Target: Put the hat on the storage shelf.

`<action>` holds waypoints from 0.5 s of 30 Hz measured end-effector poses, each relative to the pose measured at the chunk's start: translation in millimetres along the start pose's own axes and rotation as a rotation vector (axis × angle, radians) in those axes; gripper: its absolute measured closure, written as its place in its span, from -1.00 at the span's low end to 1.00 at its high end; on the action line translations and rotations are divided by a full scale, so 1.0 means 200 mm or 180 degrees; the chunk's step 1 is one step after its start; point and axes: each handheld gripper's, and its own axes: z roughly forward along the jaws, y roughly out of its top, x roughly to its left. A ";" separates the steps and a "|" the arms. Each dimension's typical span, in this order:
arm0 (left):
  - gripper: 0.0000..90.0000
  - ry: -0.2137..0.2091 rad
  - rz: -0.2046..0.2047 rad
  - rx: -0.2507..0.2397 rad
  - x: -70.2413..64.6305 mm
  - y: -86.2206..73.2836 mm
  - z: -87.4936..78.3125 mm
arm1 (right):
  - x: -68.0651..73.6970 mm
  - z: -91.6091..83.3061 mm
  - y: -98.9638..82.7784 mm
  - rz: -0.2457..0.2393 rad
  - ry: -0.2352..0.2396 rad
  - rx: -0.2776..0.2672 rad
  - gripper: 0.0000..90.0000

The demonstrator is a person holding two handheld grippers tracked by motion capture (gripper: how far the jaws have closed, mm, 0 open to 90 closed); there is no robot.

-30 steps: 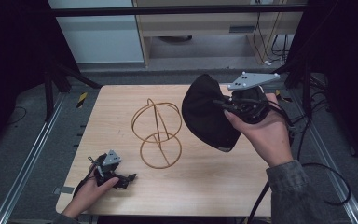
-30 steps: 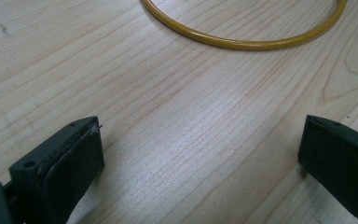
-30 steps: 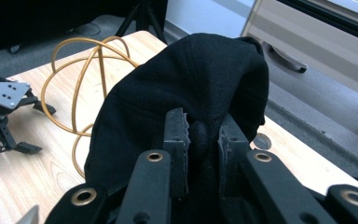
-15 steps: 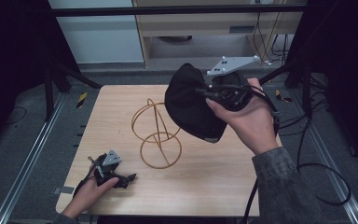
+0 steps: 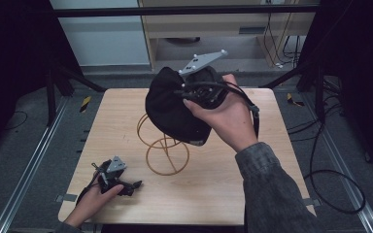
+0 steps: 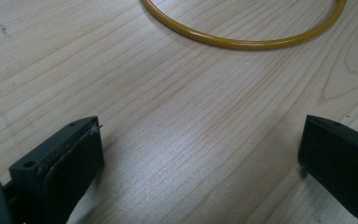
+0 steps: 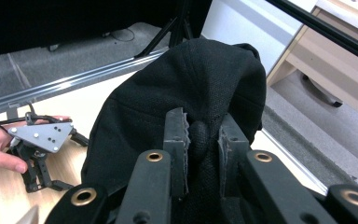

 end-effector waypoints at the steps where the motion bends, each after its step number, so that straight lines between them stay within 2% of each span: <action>1: -1.00 0.0001 0.0000 0.0000 0.00 0.00 0.00 | 0.01 0.02 0.02 -0.0012 0.0001 0.0011 0.73; 6: -1.00 -0.0001 0.0000 0.0000 0.00 0.00 0.00 | 0.03 0.09 0.07 -0.0084 0.0064 0.0072 0.73; 15: -1.00 -0.0002 0.0001 0.0000 0.00 0.00 0.00 | 0.07 0.19 0.09 -0.0054 0.0209 0.0074 0.72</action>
